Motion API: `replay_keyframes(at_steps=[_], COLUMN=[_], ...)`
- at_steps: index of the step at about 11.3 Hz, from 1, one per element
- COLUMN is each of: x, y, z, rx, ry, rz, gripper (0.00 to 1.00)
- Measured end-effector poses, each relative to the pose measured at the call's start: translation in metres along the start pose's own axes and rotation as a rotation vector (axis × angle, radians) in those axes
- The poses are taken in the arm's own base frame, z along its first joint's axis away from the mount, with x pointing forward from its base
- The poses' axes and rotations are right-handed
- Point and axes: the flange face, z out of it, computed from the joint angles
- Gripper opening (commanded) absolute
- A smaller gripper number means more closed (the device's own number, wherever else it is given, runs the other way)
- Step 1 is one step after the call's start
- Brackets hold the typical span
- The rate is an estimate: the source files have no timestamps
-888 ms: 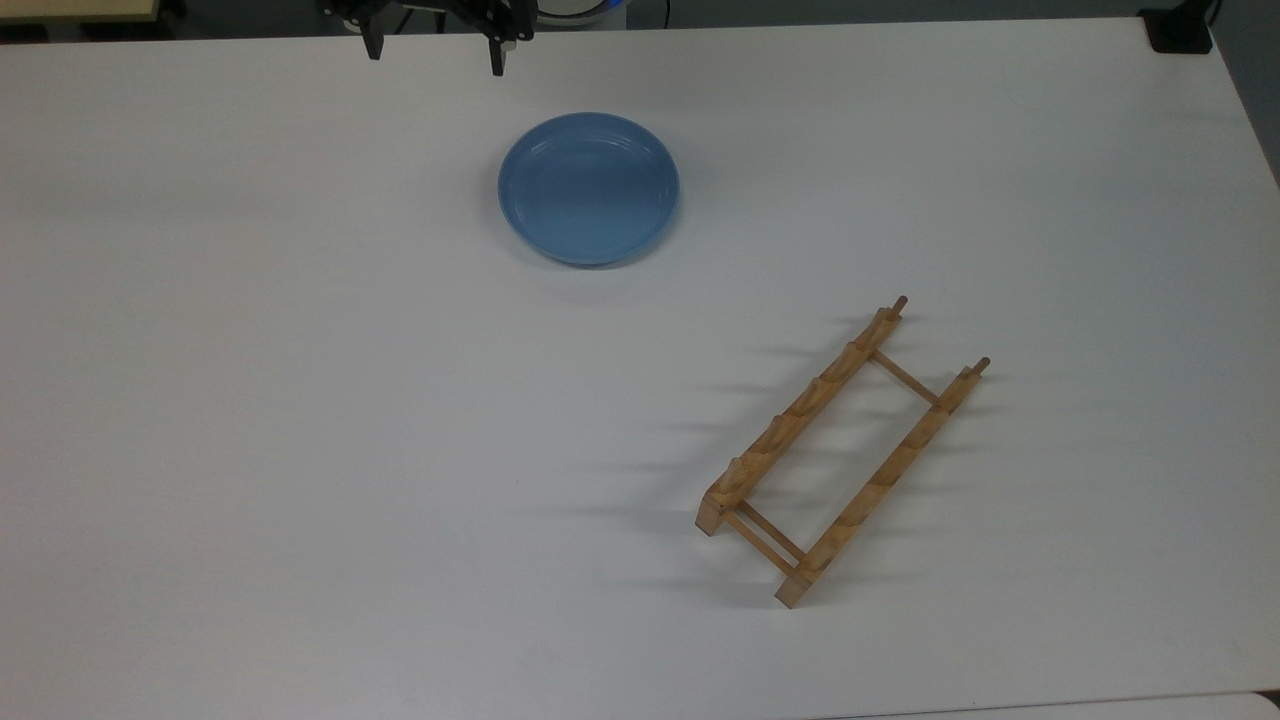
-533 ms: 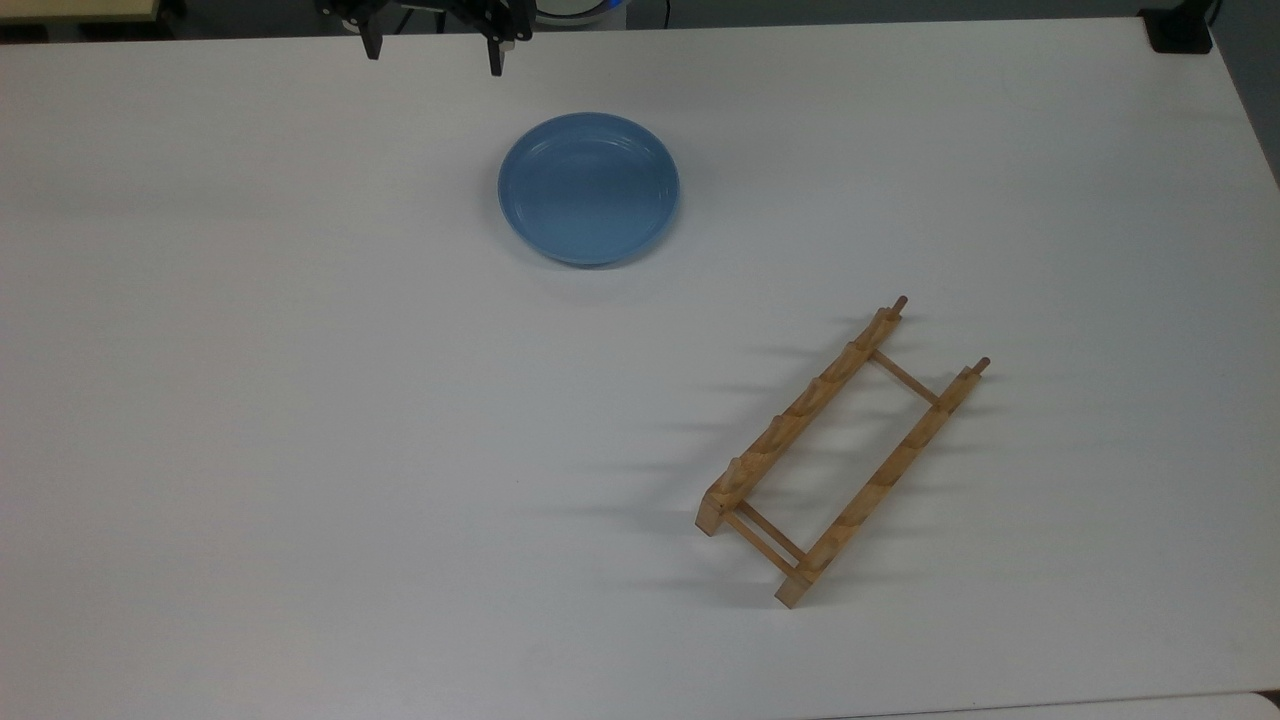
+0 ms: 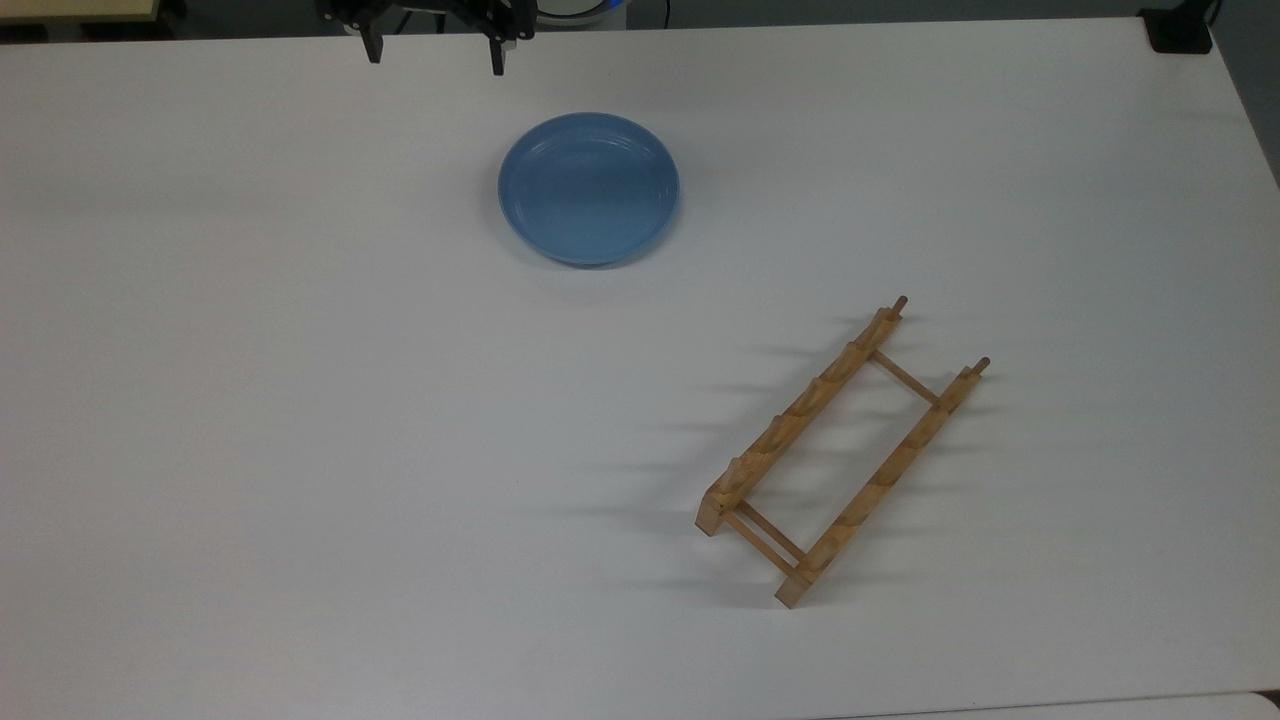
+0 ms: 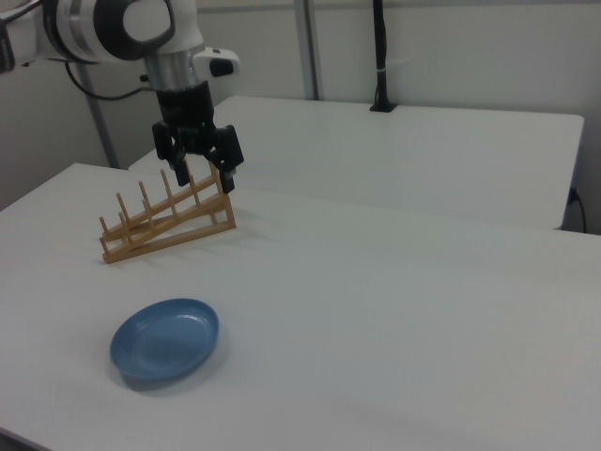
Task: Place plate in plate rack
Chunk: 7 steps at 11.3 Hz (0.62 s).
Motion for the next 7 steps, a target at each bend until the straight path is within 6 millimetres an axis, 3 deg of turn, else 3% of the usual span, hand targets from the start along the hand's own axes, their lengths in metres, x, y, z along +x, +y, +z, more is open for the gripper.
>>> replay_keyframes(at_steps=[3, 5, 7], x=[0.001, 0.004, 0.008], y=[-0.007, -0.015, -0.025], z=[0.023, 0.049, 0.083], rx=[0.005, 0.012, 0.013], ry=[-0.047, -0.082, -0.104], rz=[-0.142, -0.248, -0.355], gripper=[1.00, 1.00, 0.90])
